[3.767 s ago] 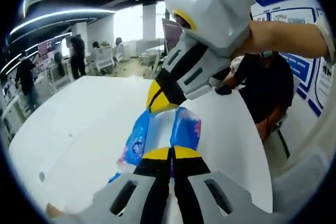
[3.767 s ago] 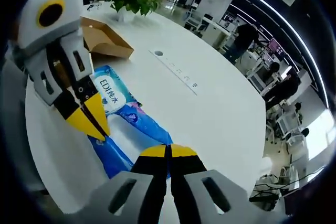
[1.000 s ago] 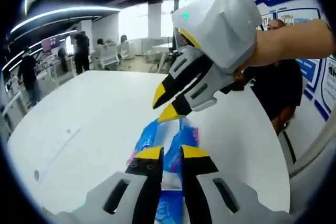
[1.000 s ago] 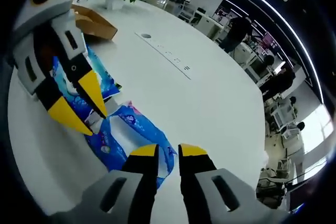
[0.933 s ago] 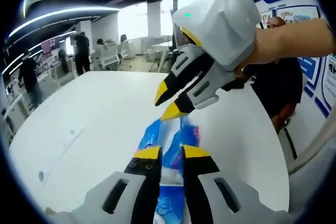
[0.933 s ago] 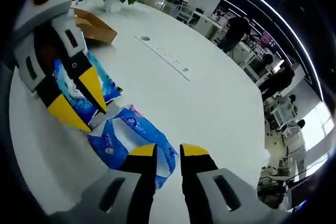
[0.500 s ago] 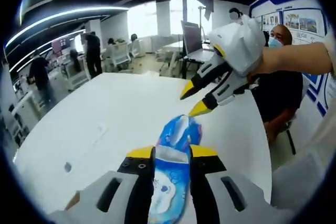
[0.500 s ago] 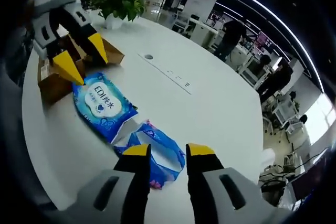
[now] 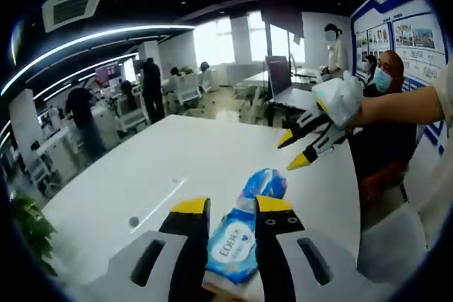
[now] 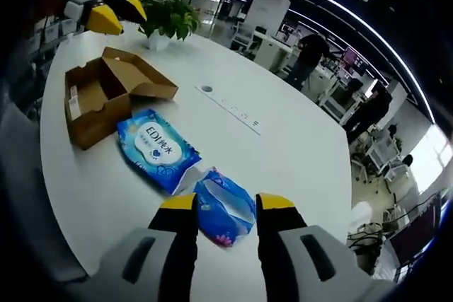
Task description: Operate the shoe box by opening the lid, removing the specified soft item, and placing it in the target area until the item is outside and the box remains undamaged.
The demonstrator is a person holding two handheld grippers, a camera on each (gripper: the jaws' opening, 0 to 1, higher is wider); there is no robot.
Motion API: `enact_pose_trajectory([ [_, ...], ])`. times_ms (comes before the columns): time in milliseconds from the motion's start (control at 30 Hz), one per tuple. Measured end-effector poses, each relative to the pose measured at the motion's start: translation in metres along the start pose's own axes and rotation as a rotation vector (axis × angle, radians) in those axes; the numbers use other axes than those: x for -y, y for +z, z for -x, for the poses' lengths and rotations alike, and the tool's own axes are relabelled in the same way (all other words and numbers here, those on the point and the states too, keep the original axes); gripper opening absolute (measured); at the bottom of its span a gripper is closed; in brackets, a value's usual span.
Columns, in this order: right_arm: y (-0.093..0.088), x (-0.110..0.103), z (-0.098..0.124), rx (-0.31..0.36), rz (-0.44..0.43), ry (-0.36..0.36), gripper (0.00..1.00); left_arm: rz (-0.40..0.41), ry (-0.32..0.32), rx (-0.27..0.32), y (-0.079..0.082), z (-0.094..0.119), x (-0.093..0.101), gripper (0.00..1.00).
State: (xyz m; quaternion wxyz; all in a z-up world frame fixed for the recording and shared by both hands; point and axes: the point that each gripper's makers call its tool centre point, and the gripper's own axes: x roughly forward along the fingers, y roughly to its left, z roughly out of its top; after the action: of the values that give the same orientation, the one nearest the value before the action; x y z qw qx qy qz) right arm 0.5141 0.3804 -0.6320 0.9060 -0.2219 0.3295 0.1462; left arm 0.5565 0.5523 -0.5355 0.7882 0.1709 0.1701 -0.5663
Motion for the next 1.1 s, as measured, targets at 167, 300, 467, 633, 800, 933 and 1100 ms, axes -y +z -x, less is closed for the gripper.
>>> enact_pose_trajectory([
  [167,0.006,-0.012,0.011,0.027,-0.014,0.016,0.32,0.006,0.001,-0.018,-0.003,0.019,0.005,0.26],
  [300,0.011,-0.022,0.016,0.041,-0.012,0.038,0.34,0.025,0.015,-0.059,-0.016,0.041,0.005,0.28],
  [467,0.024,-0.039,0.021,0.059,-0.007,0.079,0.36,0.052,0.044,-0.071,-0.027,0.065,-0.002,0.30],
  [633,0.041,-0.059,0.021,0.079,-0.011,0.130,0.38,0.090,0.086,-0.065,-0.040,0.089,-0.014,0.30],
  [800,0.057,-0.079,0.017,0.094,0.015,0.176,0.40,0.125,0.116,-0.067,-0.059,0.109,-0.023,0.31],
  [933,0.068,-0.093,0.013,0.104,0.035,0.205,0.41,0.157,0.143,-0.069,-0.071,0.125,-0.029,0.32],
  [1100,0.084,-0.108,0.010,0.131,0.053,0.241,0.41,0.181,0.175,-0.060,-0.076,0.140,-0.031,0.32],
])
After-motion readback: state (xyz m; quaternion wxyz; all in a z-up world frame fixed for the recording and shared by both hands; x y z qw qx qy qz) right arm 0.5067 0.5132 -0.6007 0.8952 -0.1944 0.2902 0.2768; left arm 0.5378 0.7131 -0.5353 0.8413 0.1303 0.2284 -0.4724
